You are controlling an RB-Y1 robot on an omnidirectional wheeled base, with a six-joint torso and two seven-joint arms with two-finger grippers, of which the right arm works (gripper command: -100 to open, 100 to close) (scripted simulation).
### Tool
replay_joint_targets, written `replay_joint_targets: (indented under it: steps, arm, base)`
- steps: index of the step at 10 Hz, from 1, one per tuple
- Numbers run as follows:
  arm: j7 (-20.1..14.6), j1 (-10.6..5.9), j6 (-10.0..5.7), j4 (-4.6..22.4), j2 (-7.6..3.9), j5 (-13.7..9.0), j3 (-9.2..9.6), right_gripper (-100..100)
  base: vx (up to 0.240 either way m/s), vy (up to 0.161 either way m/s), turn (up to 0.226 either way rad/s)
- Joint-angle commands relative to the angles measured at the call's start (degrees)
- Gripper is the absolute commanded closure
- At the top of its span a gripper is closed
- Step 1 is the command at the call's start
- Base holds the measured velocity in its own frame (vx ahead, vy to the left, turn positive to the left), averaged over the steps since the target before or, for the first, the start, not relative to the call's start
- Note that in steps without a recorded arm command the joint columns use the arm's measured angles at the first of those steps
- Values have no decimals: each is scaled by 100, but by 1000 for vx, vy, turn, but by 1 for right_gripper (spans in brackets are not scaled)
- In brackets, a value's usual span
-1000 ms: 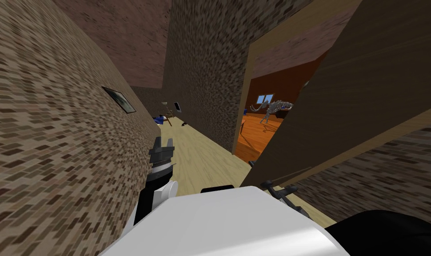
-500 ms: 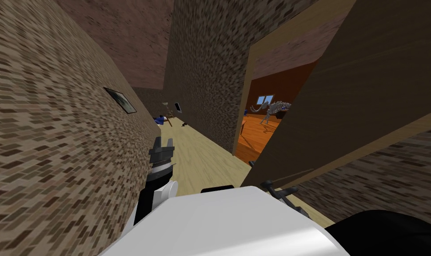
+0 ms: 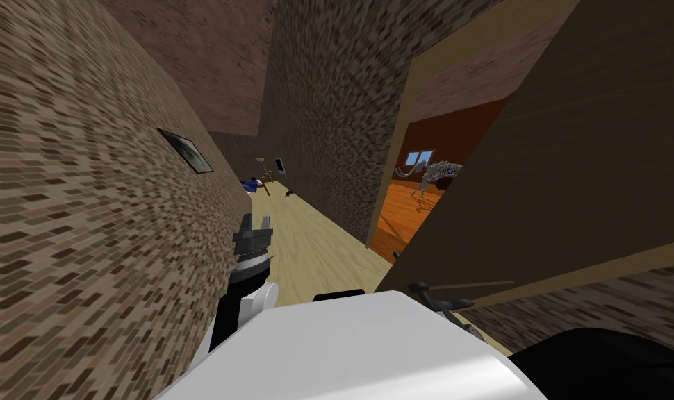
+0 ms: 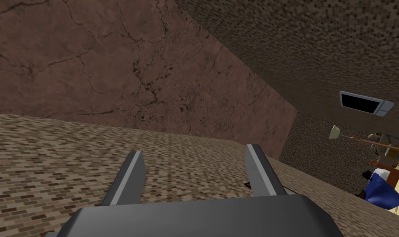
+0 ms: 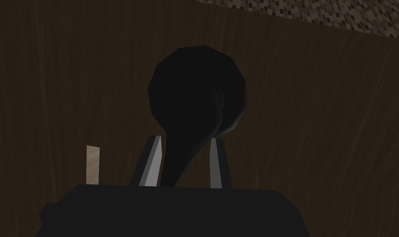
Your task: Pull the door open
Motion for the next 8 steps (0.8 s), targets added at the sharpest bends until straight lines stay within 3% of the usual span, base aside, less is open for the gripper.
replay_joint_targets:
  steps: [1,2,5,6,8]
  arm:
    - [-9,107,165,-118,-21,-18,-14,100]
    - [-31,144,280,-119,-19,-37,-19,100]
    - [-31,144,280,-119,-19,-37,-19,100]
    - [-64,202,421,-123,-16,-65,-28,100]
    - [-77,225,478,-125,-15,-77,-32,100]
  base:
    - [23,7,21]
    - [44,19,48]
    - [16,8,6]
    - [18,15,64]
    - [28,13,27]
